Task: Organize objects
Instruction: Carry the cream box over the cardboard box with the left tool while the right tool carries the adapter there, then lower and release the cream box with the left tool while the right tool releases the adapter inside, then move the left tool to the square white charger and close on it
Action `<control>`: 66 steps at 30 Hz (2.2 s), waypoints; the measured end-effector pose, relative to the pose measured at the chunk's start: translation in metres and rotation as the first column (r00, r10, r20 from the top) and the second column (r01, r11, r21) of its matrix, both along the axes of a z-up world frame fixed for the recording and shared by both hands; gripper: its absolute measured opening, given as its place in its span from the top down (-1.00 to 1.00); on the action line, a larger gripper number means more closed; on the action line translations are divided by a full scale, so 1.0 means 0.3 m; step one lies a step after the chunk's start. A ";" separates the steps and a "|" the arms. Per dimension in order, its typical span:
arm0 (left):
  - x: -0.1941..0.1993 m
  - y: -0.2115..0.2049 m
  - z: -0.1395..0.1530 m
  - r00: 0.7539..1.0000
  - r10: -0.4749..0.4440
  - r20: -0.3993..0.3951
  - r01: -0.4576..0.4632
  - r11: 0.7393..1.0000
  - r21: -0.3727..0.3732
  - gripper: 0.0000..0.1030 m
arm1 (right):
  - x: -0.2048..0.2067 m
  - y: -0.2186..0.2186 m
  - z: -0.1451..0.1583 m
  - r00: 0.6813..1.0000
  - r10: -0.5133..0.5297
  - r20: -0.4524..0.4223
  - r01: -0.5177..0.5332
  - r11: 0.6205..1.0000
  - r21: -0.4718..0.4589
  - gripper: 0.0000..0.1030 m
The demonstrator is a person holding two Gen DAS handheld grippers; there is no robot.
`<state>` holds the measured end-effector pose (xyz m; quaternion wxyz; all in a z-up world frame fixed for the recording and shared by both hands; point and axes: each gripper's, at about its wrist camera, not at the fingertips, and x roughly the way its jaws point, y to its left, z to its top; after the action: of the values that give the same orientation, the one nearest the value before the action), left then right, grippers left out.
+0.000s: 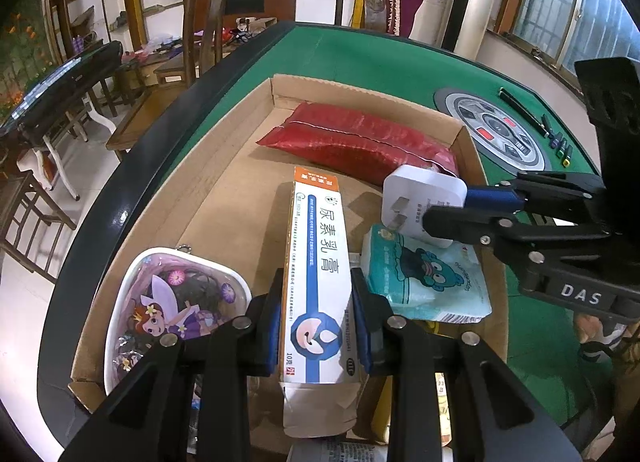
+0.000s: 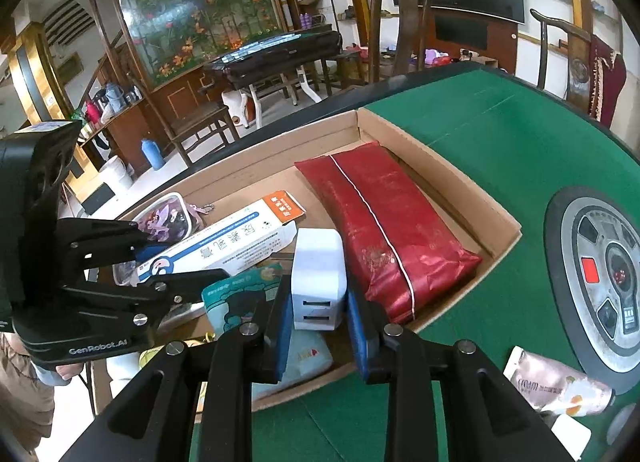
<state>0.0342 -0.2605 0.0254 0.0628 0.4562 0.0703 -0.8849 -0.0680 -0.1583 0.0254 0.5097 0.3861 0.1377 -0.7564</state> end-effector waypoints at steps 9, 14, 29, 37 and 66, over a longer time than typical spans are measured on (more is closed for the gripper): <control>0.003 0.010 0.004 1.000 0.027 0.008 -0.027 0.999 -0.020 0.34 | 0.036 0.069 0.054 1.000 -0.016 0.000 0.016 0.998 -0.058 0.11; 0.011 0.027 0.014 0.999 0.047 0.009 -0.047 0.997 -0.058 0.27 | 0.076 0.150 0.095 1.000 -0.028 -0.015 0.026 0.995 -0.097 -0.02; 0.043 0.013 0.032 0.993 0.119 -0.015 -0.119 0.993 -0.022 0.13 | 0.128 0.387 0.127 0.996 -0.089 -0.001 0.087 0.979 -0.183 -0.41; 0.095 -0.003 0.040 0.980 0.198 -0.029 -0.195 0.978 0.073 0.00 | 0.116 0.546 0.097 0.983 -0.179 0.041 0.183 0.957 -0.226 -0.98; -0.114 0.635 0.060 0.975 -0.223 0.006 0.219 0.965 0.141 -0.66 | 0.071 0.998 0.116 0.874 -0.483 0.060 0.476 0.823 -0.309 -1.00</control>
<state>0.0001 -0.0699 0.0435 -0.0676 0.4740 0.0802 -0.8743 -0.0466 0.1410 0.0602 0.3567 0.3140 -0.0805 -0.8762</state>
